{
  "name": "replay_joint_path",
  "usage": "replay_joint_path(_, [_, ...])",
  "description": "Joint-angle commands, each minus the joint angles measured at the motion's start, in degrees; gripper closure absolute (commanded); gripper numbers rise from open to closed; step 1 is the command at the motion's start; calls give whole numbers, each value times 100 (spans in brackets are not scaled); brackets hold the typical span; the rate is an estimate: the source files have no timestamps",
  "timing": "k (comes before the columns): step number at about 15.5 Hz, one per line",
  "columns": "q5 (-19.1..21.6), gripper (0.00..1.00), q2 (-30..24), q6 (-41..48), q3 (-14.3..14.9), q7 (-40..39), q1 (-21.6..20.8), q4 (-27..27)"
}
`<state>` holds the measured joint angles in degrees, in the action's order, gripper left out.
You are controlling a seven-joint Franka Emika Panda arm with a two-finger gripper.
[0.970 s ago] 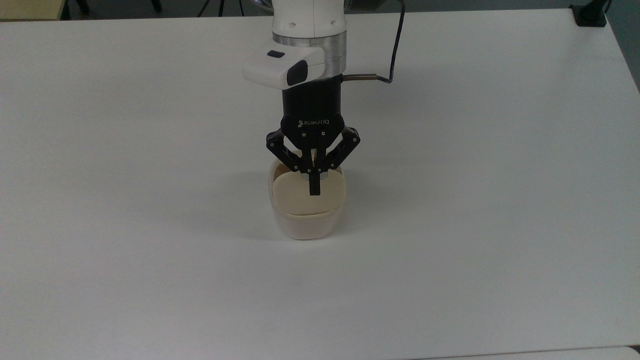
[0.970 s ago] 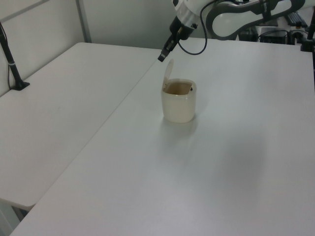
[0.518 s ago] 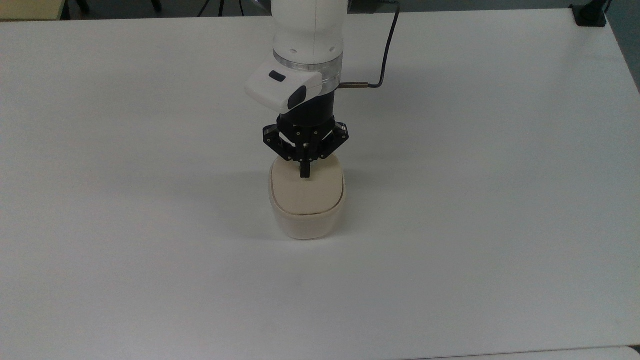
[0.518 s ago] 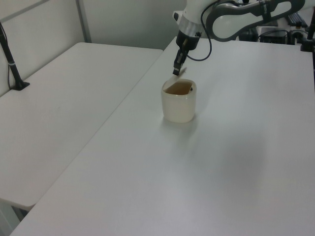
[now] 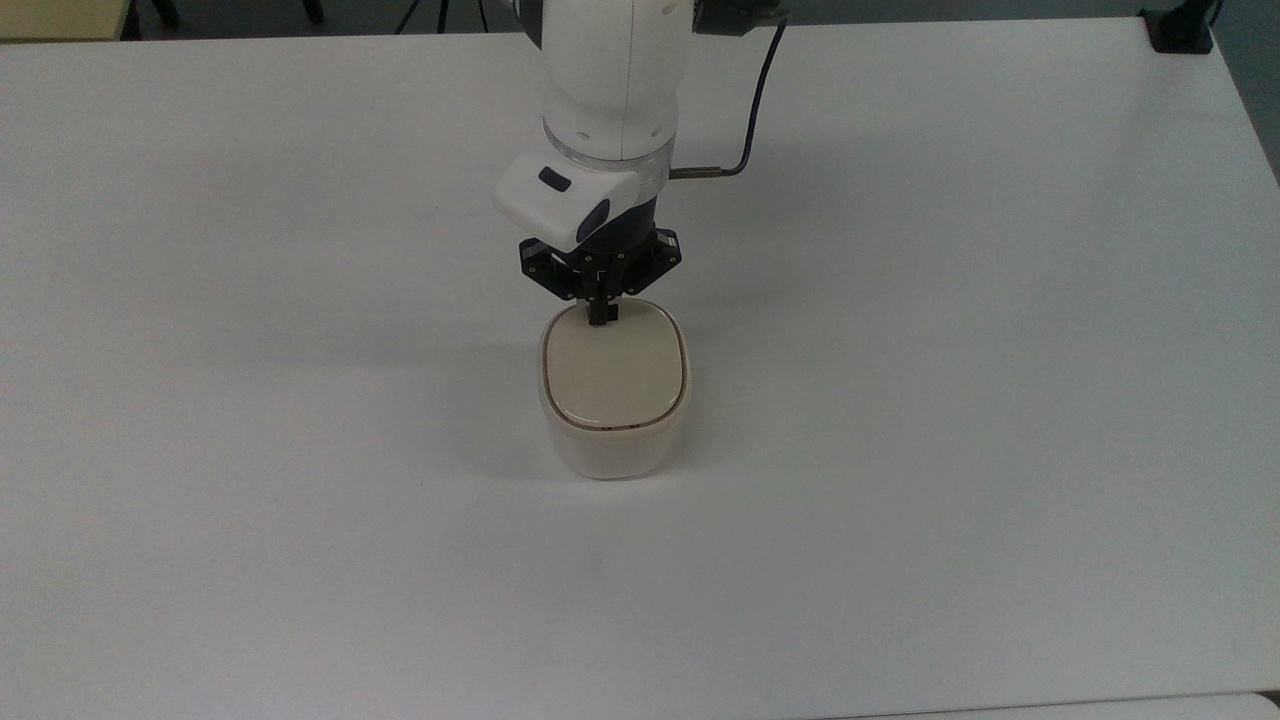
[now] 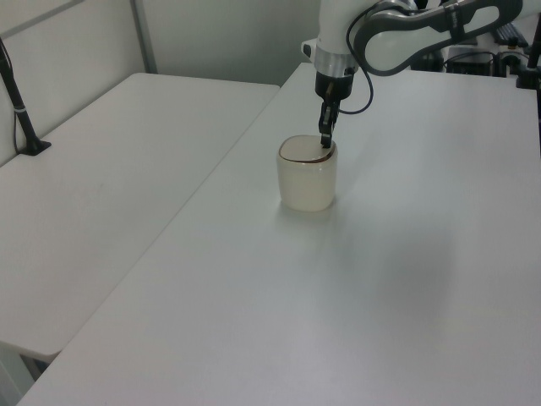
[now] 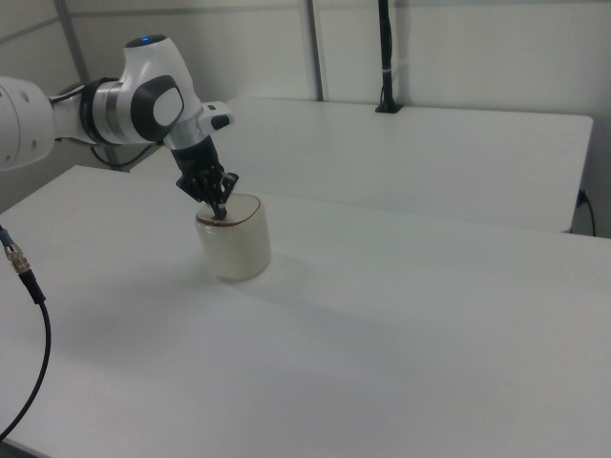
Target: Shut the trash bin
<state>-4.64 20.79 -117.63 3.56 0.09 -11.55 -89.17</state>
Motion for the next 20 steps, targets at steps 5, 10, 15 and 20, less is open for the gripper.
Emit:
replay_joint_path(5, [-11,100,119,47,49,-132,-49,-30])
replay_joint_path(10, [7,100,57,100,49,-106,-32,5])
replay_joint_path(15, [69,98,-653,977,84,-105,65,172])
replay_joint_path(20, [25,90,-1488,2024,136,-132,372,119])
